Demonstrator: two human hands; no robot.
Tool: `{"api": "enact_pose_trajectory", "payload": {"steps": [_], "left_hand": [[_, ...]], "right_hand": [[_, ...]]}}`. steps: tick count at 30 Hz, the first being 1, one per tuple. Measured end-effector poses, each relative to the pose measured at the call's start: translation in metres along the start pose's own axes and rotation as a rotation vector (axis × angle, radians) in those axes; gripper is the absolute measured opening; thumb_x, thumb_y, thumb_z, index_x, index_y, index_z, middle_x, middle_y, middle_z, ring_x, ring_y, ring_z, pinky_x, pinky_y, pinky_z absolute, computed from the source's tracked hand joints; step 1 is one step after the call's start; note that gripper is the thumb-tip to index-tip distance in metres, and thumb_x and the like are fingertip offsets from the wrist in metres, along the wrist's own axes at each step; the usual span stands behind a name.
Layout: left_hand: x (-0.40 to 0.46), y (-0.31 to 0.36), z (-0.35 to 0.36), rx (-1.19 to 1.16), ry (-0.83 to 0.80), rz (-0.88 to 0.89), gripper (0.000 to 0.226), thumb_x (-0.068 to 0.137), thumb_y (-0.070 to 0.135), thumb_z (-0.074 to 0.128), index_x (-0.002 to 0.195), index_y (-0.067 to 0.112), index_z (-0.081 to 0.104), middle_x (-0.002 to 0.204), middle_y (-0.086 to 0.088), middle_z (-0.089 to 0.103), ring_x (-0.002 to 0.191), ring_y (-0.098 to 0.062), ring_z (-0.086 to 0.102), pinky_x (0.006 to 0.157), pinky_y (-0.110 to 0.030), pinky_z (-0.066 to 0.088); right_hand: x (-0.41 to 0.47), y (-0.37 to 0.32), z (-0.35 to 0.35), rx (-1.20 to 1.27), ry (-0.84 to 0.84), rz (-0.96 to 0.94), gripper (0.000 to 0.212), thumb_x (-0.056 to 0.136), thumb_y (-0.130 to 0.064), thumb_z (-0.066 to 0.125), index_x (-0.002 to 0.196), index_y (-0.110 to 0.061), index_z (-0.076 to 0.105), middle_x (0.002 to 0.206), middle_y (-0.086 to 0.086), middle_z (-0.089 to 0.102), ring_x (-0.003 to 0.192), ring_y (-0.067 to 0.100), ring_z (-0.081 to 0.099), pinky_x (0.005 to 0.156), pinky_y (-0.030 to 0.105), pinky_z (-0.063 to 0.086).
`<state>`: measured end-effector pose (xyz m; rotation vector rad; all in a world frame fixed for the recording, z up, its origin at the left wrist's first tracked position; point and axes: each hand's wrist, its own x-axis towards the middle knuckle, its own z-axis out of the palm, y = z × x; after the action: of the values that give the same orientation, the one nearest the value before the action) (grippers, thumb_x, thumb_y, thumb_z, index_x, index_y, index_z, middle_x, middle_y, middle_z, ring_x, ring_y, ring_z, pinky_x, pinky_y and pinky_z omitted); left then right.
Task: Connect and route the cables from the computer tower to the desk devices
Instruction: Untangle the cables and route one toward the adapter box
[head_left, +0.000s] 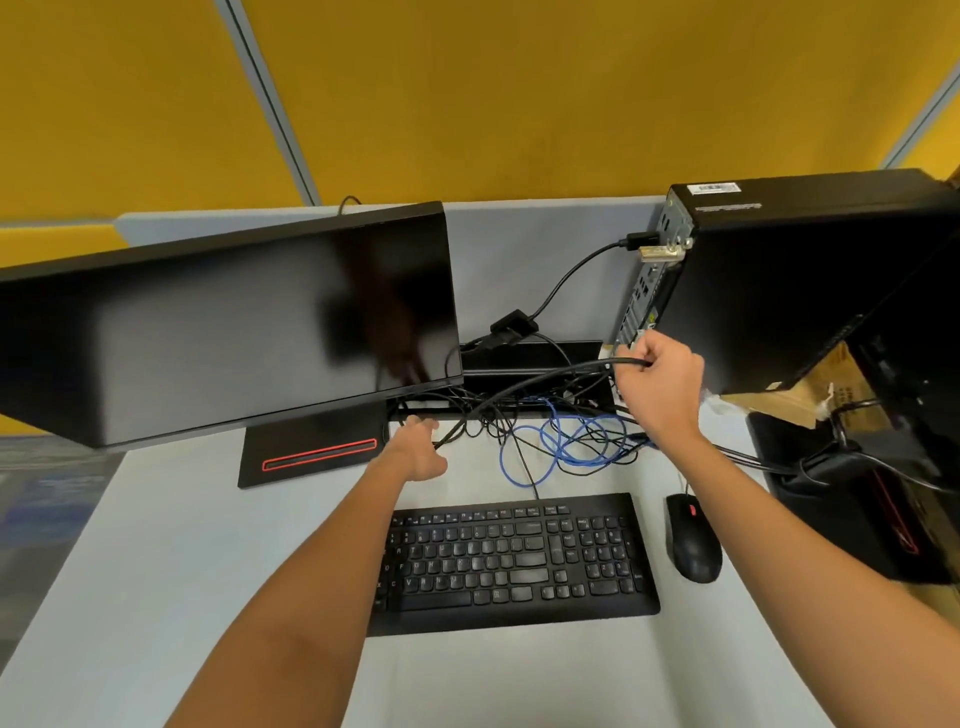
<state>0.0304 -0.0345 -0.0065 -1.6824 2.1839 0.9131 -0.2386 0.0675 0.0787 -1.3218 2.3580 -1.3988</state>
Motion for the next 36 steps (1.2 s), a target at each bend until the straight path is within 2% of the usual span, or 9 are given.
{"api": "enact_pose_trajectory", "payload": {"steps": [5, 7, 10, 15, 20, 24, 27, 30, 36], "left_hand": [[0.018, 0.001, 0.005, 0.053, -0.112, 0.004, 0.076, 0.085, 0.006, 0.051, 0.153, 0.017, 0.017, 0.156, -0.004, 0.021, 0.14, -0.026, 0.03, 0.112, -0.037, 0.033], [0.024, -0.001, 0.012, 0.131, -0.117, 0.018, 0.071, 0.084, 0.004, 0.051, 0.15, 0.012, 0.024, 0.152, -0.005, 0.023, 0.134, -0.028, 0.038, 0.108, -0.038, 0.038], [0.032, -0.01, 0.022, 0.169, 0.006, 0.011, 0.058, 0.081, 0.001, 0.054, 0.136, 0.01, 0.039, 0.138, -0.004, 0.031, 0.115, -0.029, 0.052, 0.093, -0.041, 0.049], [0.04, -0.012, 0.022, 0.392, 0.053, 0.048, 0.027, 0.088, 0.022, 0.054, 0.112, 0.011, 0.055, 0.117, -0.008, 0.057, 0.107, -0.028, 0.055, 0.092, -0.039, 0.047], [0.042, -0.011, 0.017, 0.616, 0.135, 0.083, 0.042, 0.091, 0.048, 0.04, 0.104, 0.019, 0.067, 0.105, -0.005, 0.063, 0.109, -0.024, 0.049, 0.096, -0.038, 0.033], [0.03, 0.005, 0.002, 0.595, 0.254, 0.161, 0.049, 0.092, 0.052, 0.035, 0.096, 0.019, 0.071, 0.099, -0.002, 0.065, 0.108, -0.023, 0.046, 0.09, -0.037, 0.031], [0.019, 0.018, -0.012, 0.293, 0.233, 0.125, 0.052, 0.092, 0.054, 0.042, 0.075, 0.012, 0.067, 0.08, -0.006, 0.063, 0.092, -0.028, 0.057, 0.082, -0.036, 0.04], [0.005, 0.027, -0.023, -0.085, 0.142, 0.074, 0.05, 0.091, 0.052, 0.05, 0.058, 0.014, 0.048, 0.06, -0.003, 0.051, 0.065, -0.027, 0.052, 0.063, -0.032, 0.038], [-0.019, 0.044, -0.022, -0.391, 0.189, 0.055, 0.045, 0.09, 0.04, 0.056, 0.057, 0.015, 0.038, 0.055, -0.001, 0.04, 0.055, -0.02, 0.04, 0.058, -0.033, 0.027]], "right_hand": [[0.011, -0.019, 0.007, -0.044, 0.171, -0.227, 0.031, 0.084, -0.009, 0.059, 0.06, -0.01, 0.042, 0.05, 0.007, 0.045, 0.047, 0.02, 0.041, 0.051, 0.028, 0.035], [0.016, -0.007, 0.018, 0.003, 0.047, -0.208, 0.026, 0.082, -0.005, 0.062, 0.063, -0.008, 0.045, 0.052, 0.005, 0.047, 0.049, 0.016, 0.043, 0.053, 0.019, 0.036], [0.014, 0.04, 0.03, -0.029, -0.215, 0.041, 0.021, 0.082, -0.007, 0.067, 0.067, -0.009, 0.052, 0.061, 0.004, 0.056, 0.058, 0.015, 0.051, 0.056, 0.009, 0.036], [-0.014, 0.111, 0.021, -0.431, -0.398, 0.296, 0.012, 0.074, -0.007, 0.069, 0.074, -0.019, 0.065, 0.104, 0.013, 0.056, 0.103, 0.034, 0.054, 0.087, 0.038, 0.043], [-0.049, 0.152, -0.002, -0.626, -0.458, 0.35, 0.02, 0.085, 0.0, 0.056, 0.098, -0.012, 0.065, 0.142, 0.009, 0.04, 0.111, 0.039, 0.051, 0.1, 0.042, 0.041], [-0.04, 0.136, -0.01, -0.503, -0.299, 0.321, 0.028, 0.088, 0.01, 0.047, 0.112, -0.002, 0.056, 0.121, 0.02, 0.056, 0.104, 0.041, 0.056, 0.085, 0.042, 0.046], [-0.034, 0.111, -0.015, -0.451, -0.158, 0.224, 0.016, 0.1, -0.006, 0.041, 0.112, -0.003, 0.051, 0.1, 0.022, 0.064, 0.091, 0.043, 0.06, 0.069, 0.042, 0.044], [-0.037, 0.095, -0.023, -0.413, -0.059, 0.168, 0.017, 0.102, -0.012, 0.037, 0.109, -0.002, 0.048, 0.088, 0.016, 0.058, 0.08, 0.037, 0.056, 0.063, 0.037, 0.036], [-0.043, 0.068, -0.037, -0.153, 0.121, 0.148, 0.023, 0.106, -0.022, 0.025, 0.09, -0.01, 0.034, 0.075, 0.012, 0.044, 0.062, 0.023, 0.039, 0.052, 0.036, 0.027]]}}
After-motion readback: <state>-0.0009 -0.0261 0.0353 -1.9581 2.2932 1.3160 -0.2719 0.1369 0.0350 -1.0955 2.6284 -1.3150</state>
